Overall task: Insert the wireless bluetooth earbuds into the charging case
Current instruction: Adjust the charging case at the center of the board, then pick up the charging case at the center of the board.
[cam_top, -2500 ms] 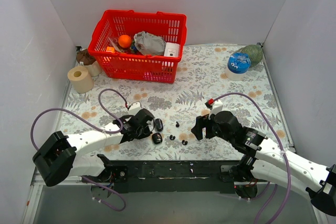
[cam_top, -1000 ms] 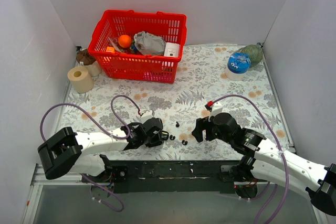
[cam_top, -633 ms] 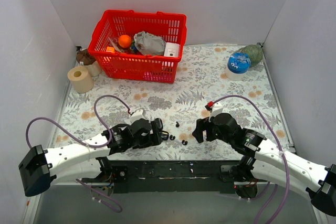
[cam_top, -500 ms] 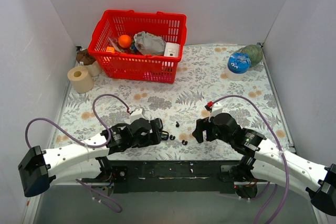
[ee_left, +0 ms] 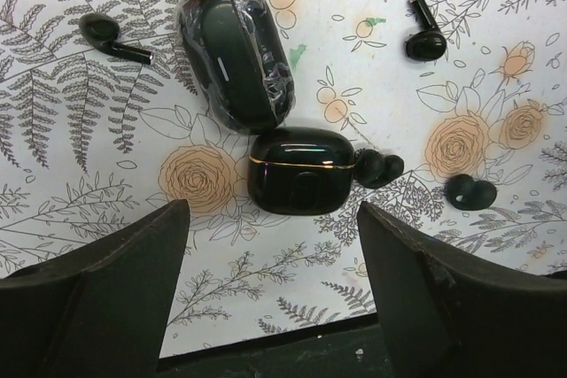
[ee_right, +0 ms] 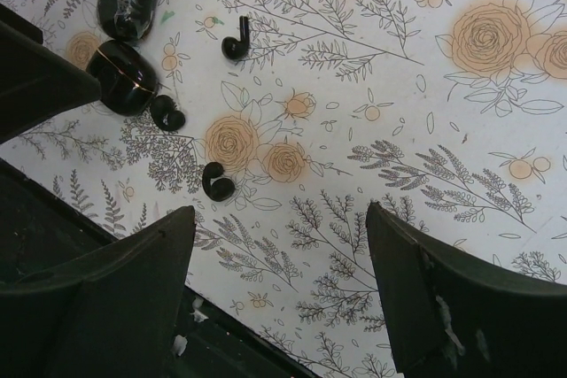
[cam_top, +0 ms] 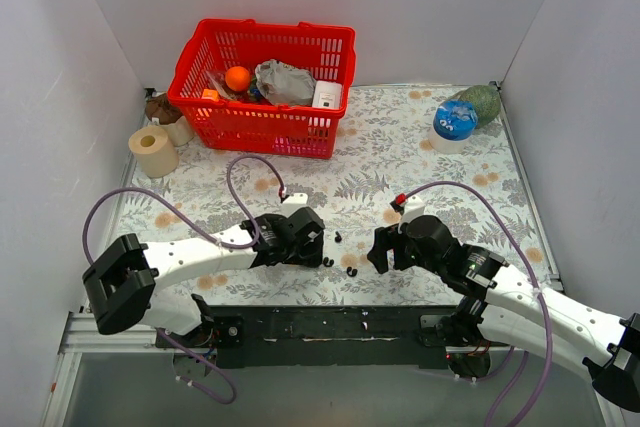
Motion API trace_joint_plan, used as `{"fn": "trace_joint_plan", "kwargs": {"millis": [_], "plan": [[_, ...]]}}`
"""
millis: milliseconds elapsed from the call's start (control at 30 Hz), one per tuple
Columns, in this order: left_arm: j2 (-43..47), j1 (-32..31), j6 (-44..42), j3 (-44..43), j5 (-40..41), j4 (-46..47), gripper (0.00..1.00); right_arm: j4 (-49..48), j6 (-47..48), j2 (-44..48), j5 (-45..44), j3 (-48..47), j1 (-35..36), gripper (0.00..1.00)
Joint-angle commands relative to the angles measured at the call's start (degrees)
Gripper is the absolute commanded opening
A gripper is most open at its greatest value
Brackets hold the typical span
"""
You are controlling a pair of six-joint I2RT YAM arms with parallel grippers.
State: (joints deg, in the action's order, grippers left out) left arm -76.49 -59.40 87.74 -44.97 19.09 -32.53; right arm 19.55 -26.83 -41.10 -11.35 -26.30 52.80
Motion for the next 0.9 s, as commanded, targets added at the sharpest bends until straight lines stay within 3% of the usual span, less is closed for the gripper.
{"fn": "trace_joint_plan", "kwargs": {"millis": [0, 867], "plan": [[-1.9, -0.2, -4.5, -2.8, 2.1, -0.1, 0.77, -1.3, -0.2, 0.3, 0.5, -1.8, 0.2, 0.86], [-9.1, -0.2, -8.6, -5.1, 0.6, 2.4, 0.78, -1.9, 0.2, -1.0, 0.9, -1.6, 0.4, 0.86]]}}
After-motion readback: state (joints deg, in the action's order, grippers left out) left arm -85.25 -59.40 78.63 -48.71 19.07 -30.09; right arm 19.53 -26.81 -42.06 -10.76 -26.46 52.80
